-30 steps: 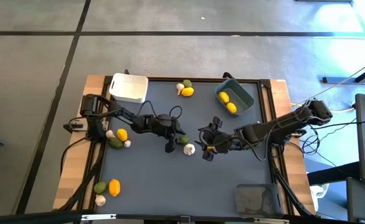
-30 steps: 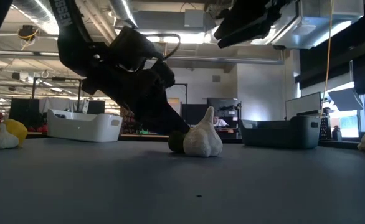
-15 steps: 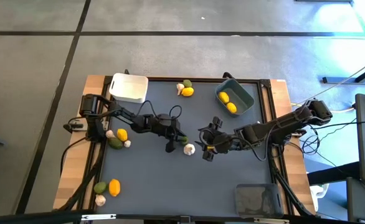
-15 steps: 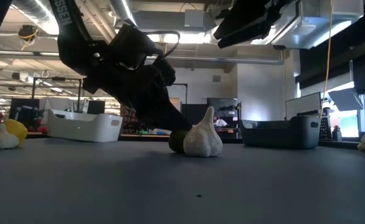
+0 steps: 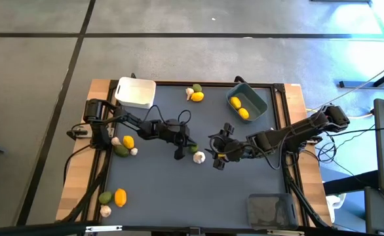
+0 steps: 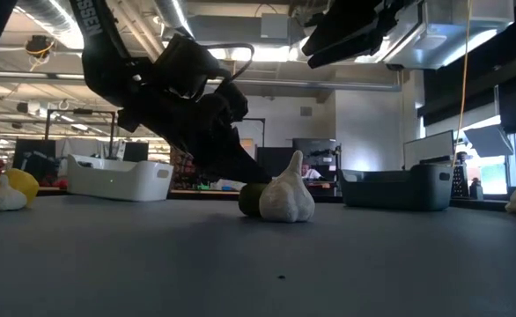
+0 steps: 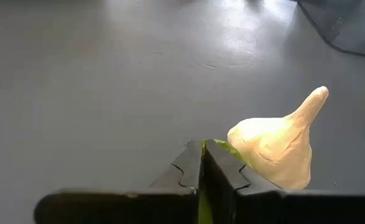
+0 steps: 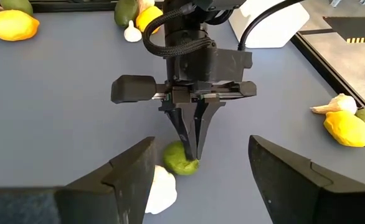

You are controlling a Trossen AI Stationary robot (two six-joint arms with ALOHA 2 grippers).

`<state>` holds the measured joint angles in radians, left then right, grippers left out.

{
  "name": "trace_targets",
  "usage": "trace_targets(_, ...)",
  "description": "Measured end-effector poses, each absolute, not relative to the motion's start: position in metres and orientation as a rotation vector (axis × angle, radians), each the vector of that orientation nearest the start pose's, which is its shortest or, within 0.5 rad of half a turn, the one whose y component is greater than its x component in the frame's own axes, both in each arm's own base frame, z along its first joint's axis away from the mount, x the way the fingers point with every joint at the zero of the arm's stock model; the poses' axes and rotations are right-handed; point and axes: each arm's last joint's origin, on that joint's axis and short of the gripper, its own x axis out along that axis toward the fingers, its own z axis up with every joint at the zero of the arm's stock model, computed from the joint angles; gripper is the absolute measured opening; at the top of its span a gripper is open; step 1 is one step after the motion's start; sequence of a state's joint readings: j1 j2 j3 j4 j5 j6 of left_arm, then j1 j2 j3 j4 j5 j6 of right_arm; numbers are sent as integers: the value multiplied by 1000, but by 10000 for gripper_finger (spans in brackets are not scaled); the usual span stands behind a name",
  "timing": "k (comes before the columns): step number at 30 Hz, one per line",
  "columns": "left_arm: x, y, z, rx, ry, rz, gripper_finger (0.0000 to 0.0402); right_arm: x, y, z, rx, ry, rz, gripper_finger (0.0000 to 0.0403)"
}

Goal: Sort produce into baskets
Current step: Put the lime into the white bin

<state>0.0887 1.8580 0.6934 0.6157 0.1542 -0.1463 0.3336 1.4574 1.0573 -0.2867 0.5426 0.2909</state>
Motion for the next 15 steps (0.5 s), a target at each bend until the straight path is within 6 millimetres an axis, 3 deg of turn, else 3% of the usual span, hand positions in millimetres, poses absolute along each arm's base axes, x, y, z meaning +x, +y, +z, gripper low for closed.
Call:
trace_targets(7, 327, 24, 108, -201, 555, -22, 8, 298, 88, 267, -12, 586, -288, 253)
trace_targets(15, 314, 28, 136, -39, 586, 84, 4, 298, 88, 266, -14, 590, -288, 253)
